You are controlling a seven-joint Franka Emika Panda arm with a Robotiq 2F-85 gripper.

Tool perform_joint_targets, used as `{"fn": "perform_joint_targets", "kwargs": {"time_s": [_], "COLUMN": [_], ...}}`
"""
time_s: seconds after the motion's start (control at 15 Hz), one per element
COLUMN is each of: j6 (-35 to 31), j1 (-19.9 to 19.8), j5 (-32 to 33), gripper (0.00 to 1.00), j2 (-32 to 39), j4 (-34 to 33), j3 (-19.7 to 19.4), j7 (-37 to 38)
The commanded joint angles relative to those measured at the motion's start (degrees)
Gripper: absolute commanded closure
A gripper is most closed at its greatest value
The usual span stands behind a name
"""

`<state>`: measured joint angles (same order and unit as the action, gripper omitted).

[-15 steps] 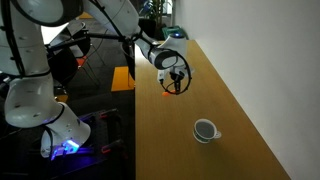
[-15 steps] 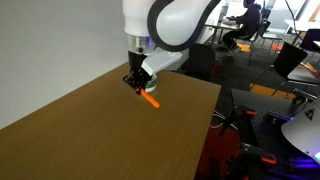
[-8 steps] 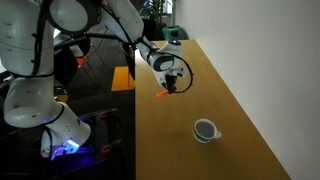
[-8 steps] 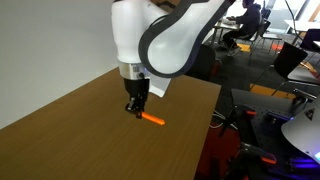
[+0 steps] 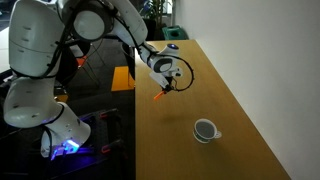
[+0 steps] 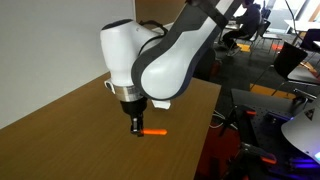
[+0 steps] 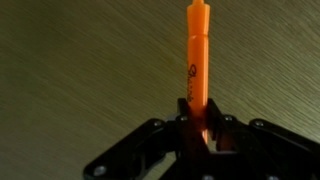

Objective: Pick up the orange marker from the mug and put it on the table.

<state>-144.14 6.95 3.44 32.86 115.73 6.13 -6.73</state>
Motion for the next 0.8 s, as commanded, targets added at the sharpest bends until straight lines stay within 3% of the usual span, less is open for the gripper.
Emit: {"fn": "perform_joint_targets", "kwargs": {"time_s": [0.0, 0.07, 0.13, 0.2, 0.33, 0.73], "j6": [3.72, 4.1, 4.39, 4.18, 4.21, 4.64], "j1": [0.17, 0.46, 0.82, 1.11, 1.45, 1.81], "j5": [2.16, 2.93, 3.87, 4.83, 6.21, 6.99], "gripper": [0.95, 0.94, 0.81, 0.57, 0.47, 0.03], "j2": [2.24, 2.68, 3.13, 3.58, 4.49, 5.05], "j4": [-3.08, -3.4, -3.72, -3.96, -4.57, -5.04], "j3": [0.78, 0.73, 0.58, 0.44, 0.43, 0.48], "j7": [-3.98, -4.58, -4.98, -5.19, -5.24, -4.71]}}
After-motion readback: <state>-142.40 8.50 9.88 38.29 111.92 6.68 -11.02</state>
